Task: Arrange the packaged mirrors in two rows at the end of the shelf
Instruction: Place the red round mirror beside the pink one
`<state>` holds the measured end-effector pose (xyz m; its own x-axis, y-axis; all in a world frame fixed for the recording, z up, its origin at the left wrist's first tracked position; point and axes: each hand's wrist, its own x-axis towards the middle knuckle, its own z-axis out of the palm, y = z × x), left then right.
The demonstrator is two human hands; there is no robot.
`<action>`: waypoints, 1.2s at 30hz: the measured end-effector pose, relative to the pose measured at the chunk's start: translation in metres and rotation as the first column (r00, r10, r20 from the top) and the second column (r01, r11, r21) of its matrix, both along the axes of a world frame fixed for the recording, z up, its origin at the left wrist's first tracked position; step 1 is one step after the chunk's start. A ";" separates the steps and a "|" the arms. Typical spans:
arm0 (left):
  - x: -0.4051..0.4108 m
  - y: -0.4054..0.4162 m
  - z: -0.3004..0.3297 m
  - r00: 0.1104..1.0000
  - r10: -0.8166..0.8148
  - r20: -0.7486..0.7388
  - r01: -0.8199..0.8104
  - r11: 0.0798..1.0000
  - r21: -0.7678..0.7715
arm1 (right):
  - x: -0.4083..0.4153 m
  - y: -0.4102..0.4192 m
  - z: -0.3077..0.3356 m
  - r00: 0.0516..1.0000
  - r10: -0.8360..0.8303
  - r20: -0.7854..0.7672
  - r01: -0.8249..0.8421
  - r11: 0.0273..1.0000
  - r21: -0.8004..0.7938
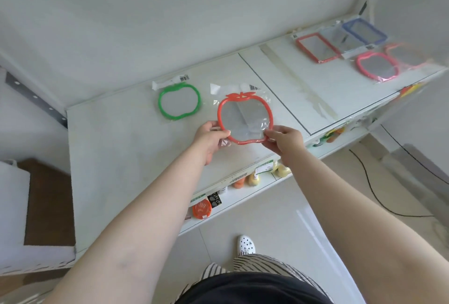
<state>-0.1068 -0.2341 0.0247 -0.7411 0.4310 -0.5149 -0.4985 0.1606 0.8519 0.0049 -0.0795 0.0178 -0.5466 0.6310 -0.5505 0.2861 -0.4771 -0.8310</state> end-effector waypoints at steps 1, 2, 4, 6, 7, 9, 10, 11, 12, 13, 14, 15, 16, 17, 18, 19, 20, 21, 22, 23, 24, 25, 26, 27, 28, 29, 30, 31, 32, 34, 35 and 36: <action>0.002 -0.004 0.003 1.000 -0.020 -0.011 0.020 1.000 -0.003 | 0.009 -0.006 0.002 1.000 -0.014 -0.002 0.014 1.000 -0.009; 0.003 -0.008 0.005 0.999 -0.032 -0.022 0.032 1.000 -0.002 | 0.019 -0.014 0.004 1.000 -0.023 0.002 0.023 1.000 -0.010; 0.005 -0.017 0.011 0.999 -0.015 -0.037 0.015 1.000 0.015 | 0.040 -0.030 0.005 0.999 -0.042 0.012 0.042 0.999 -0.008; 0.007 -0.027 0.012 0.998 0.011 -0.055 -0.011 1.000 0.009 | 0.061 -0.048 0.005 0.997 -0.069 0.016 0.070 0.997 -0.022; 0.009 -0.032 0.011 0.998 0.018 -0.066 -0.018 1.000 -0.004 | 0.072 -0.057 0.004 0.996 -0.084 0.014 0.084 0.996 -0.029; 0.018 -0.040 0.006 0.998 0.003 -0.070 -0.005 0.999 -0.034 | 0.093 -0.072 0.001 0.994 -0.106 0.020 0.107 0.994 -0.025; 0.024 -0.042 0.003 0.998 -0.020 -0.063 0.017 0.998 -0.053 | 0.104 -0.077 0.001 0.993 -0.115 0.032 0.115 0.993 -0.017; 0.031 -0.042 0.001 0.998 -0.047 -0.051 0.043 0.996 -0.075 | 0.114 -0.081 0.000 0.992 -0.120 0.044 0.121 0.993 -0.007; 0.039 -0.041 -0.002 0.997 -0.072 -0.040 0.068 0.993 -0.096 | 0.125 -0.084 0.001 0.991 -0.125 0.052 0.125 0.992 0.004; 0.047 -0.039 -0.004 0.995 -0.094 -0.036 0.090 0.990 -0.112 | 0.135 -0.085 0.002 0.990 -0.130 0.058 0.130 0.991 0.013; 0.055 -0.037 -0.007 0.993 -0.116 -0.035 0.111 0.986 -0.124 | 0.145 -0.085 0.003 0.988 -0.139 0.063 0.138 0.990 0.021; 0.064 -0.033 -0.008 0.990 -0.138 -0.037 0.132 0.982 -0.137 | 0.155 -0.084 0.004 0.986 -0.151 0.069 0.149 0.988 0.027; 0.073 -0.029 -0.010 0.987 -0.155 -0.042 0.147 0.978 -0.148 | 0.164 -0.083 0.005 0.984 -0.164 0.073 0.163 0.986 0.031; 0.080 -0.023 -0.010 0.985 -0.166 -0.051 0.156 0.975 -0.157 | 0.173 -0.080 0.007 0.981 -0.175 0.077 0.173 0.984 0.034; 0.088 -0.018 -0.010 0.983 -0.174 -0.060 0.162 0.973 -0.165 | 0.181 -0.077 0.008 0.980 -0.183 0.080 0.181 0.983 0.037; 0.096 -0.012 -0.008 0.981 -0.183 -0.067 0.170 0.971 -0.168 | 0.190 -0.073 0.008 0.978 -0.192 0.081 0.189 0.981 0.037; 0.104 -0.005 -0.007 0.979 -0.190 -0.072 0.176 0.970 -0.166 | 0.198 -0.069 0.008 0.977 -0.200 0.077 0.198 0.980 0.036; 0.112 0.003 -0.006 0.977 -0.199 -0.079 0.184 0.969 -0.163 | 0.206 -0.064 0.008 0.975 -0.209 0.075 0.207 0.978 0.034; 0.120 0.012 -0.006 0.974 -0.209 -0.086 0.193 0.966 -0.170 | 0.215 -0.058 0.007 0.972 -0.222 0.075 0.220 0.975 0.031; 0.128 0.022 -0.006 0.971 -0.218 -0.093 0.199 0.962 -0.186 | 0.224 -0.051 0.006 0.968 -0.237 0.078 0.236 0.971 0.030; 0.137 0.033 -0.007 0.970 -0.225 -0.096 0.203 0.959 -0.200 | 0.234 -0.043 0.004 0.964 -0.254 0.082 0.253 0.967 0.029; 0.148 0.044 -0.008 0.968 -0.232 -0.096 0.208 0.955 -0.210 | 0.244 -0.034 0.002 0.959 -0.271 0.088 0.269 0.963 0.028; 0.159 0.057 -0.010 0.967 -0.235 -0.094 0.211 0.954 -0.212 | 0.256 -0.024 0.000 0.954 -0.283 0.096 0.281 0.959 0.033; 0.171 0.070 -0.013 0.967 -0.236 -0.094 0.211 0.953 -0.219 | 0.268 -0.013 -0.001 0.950 -0.293 0.108 0.290 0.956 0.043; 0.184 0.084 -0.015 0.966 -0.241 -0.090 0.216 0.949 -0.231 | 0.280 -0.001 -0.002 0.947 -0.298 0.123 0.293 0.954 0.055; 0.198 0.098 -0.017 0.964 -0.251 -0.084 0.225 0.945 -0.239 | 0.293 0.012 -0.004 0.943 -0.302 0.138 0.296 0.953 0.066; 0.212 0.112 -0.021 0.963 -0.260 -0.074 0.236 0.942 -0.240 | 0.308 0.026 -0.005 0.940 -0.304 0.153 0.296 0.952 0.074; 0.227 0.128 -0.024 0.962 -0.264 -0.066 0.243 0.942 -0.234 | 0.322 0.040 -0.006 0.938 -0.306 0.166 0.296 0.952 0.080; 0.241 0.142 -0.027 0.962 -0.265 -0.060 0.245 0.941 -0.231 | 0.337 0.054 -0.008 0.935 -0.306 0.179 0.295 0.952 0.085; 0.267 0.169 -0.030 0.963 -0.259 -0.074 0.235 0.942 -0.240 | 0.361 0.081 -0.010 0.933 -0.301 0.196 0.287 0.953 0.095; 0.278 0.181 -0.031 0.964 -0.252 -0.080 0.226 0.942 -0.247 | 0.370 0.094 -0.010 0.934 -0.297 0.200 0.283 0.954 0.100; 0.287 0.192 -0.030 0.966 -0.246 -0.081 0.219 0.942 -0.253 | 0.378 0.106 -0.009 0.935 -0.294 0.199 0.279 0.955 0.101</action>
<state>0.1804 -0.0420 -0.0050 -0.6927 0.4718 -0.5455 -0.3280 0.4675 0.8209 0.3830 0.0261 0.0084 -0.2134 0.7850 -0.5816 0.3172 -0.5074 -0.8012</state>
